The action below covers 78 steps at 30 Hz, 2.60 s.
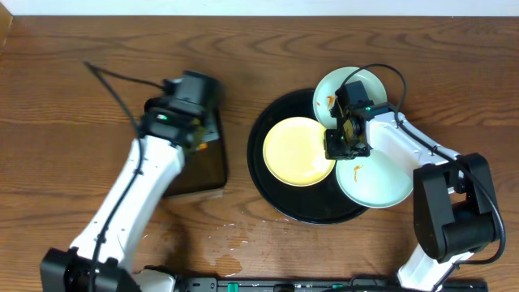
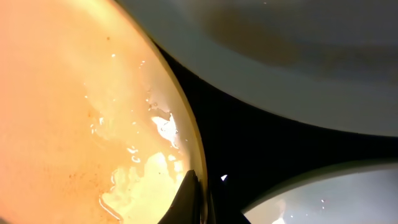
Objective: Clean dirty plates on tray and stack at the side
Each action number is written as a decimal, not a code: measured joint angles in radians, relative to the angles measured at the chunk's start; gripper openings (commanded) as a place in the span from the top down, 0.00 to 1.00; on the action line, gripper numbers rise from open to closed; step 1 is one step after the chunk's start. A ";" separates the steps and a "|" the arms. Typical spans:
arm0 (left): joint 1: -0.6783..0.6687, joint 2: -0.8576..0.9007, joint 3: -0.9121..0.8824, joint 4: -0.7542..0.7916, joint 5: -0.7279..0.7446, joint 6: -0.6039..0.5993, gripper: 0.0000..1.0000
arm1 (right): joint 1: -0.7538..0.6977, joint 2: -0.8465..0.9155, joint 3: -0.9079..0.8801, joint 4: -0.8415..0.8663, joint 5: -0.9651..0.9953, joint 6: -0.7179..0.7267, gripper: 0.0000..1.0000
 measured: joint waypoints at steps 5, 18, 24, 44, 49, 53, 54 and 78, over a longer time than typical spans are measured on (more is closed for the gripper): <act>0.151 0.076 -0.116 0.105 0.173 0.081 0.92 | -0.006 0.000 0.000 0.001 -0.012 -0.032 0.99; 0.196 0.198 -0.180 0.175 0.314 0.161 0.42 | -0.010 0.000 0.000 0.010 -0.044 -0.089 0.99; 0.168 0.074 -0.172 0.166 0.421 0.159 0.42 | -0.010 0.001 -0.004 0.030 -0.093 -0.132 0.89; -0.013 0.037 -0.161 0.169 0.468 0.159 0.42 | -0.010 0.005 -0.021 0.065 -0.210 -0.090 0.99; -0.013 0.037 -0.161 0.169 0.468 0.159 0.42 | -0.010 -0.026 -0.021 0.056 -0.141 -0.081 0.99; -0.013 0.037 -0.161 0.175 0.468 0.159 0.42 | -0.006 -0.133 -0.020 0.065 -0.061 -0.082 0.99; -0.013 0.037 -0.161 0.179 0.468 0.159 0.42 | 0.001 -0.173 -0.019 0.066 -0.038 -0.082 0.99; -0.115 0.158 -0.161 0.277 0.491 0.151 0.62 | -0.091 0.000 -0.003 0.034 -0.298 -0.201 0.76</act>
